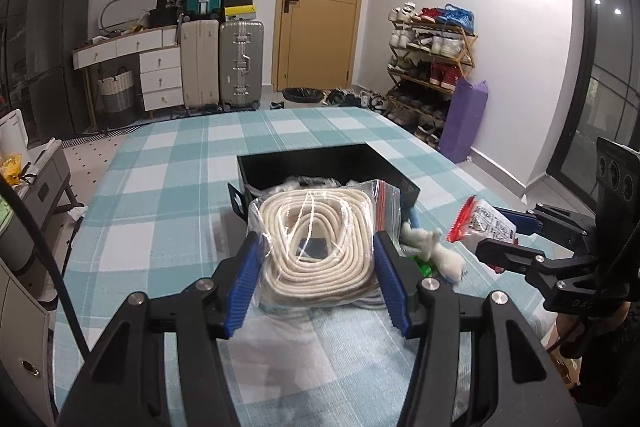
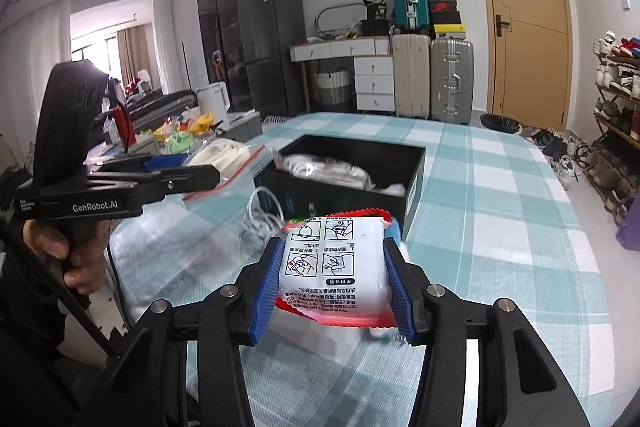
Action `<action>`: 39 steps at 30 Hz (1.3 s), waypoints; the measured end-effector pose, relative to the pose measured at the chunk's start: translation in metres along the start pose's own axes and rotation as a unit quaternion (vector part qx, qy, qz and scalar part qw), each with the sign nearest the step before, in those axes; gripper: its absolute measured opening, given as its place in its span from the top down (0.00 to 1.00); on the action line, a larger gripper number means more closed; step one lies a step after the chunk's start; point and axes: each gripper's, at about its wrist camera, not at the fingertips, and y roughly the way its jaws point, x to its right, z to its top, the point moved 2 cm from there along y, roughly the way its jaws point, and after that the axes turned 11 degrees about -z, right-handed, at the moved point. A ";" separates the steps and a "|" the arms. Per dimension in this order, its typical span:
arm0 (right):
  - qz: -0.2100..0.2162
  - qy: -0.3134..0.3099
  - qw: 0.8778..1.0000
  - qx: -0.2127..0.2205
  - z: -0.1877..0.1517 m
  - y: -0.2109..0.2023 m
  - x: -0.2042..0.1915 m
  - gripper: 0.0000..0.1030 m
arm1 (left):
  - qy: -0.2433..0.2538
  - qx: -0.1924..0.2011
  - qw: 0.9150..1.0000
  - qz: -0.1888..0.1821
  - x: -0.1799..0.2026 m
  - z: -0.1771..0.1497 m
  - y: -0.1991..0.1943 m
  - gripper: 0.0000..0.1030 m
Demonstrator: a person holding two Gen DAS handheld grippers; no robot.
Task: Organize soft objects
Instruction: 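Lift and carry the rope bag and sachet with both tools over the black box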
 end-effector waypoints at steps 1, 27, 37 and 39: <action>-0.001 0.002 1.000 0.002 0.002 0.000 0.001 0.52 | 0.000 0.001 1.000 0.001 -0.001 0.002 0.001 0.47; -0.009 0.021 0.999 0.030 0.054 0.031 0.009 0.52 | -0.018 0.022 0.999 0.029 -0.030 0.044 0.036 0.47; -0.007 0.022 1.000 0.020 0.066 0.052 0.013 0.52 | -0.018 0.017 0.999 0.032 -0.036 0.056 0.053 0.47; -0.008 0.021 1.000 0.017 0.067 0.056 0.014 0.52 | -0.019 0.014 0.999 0.033 -0.038 0.057 0.059 0.47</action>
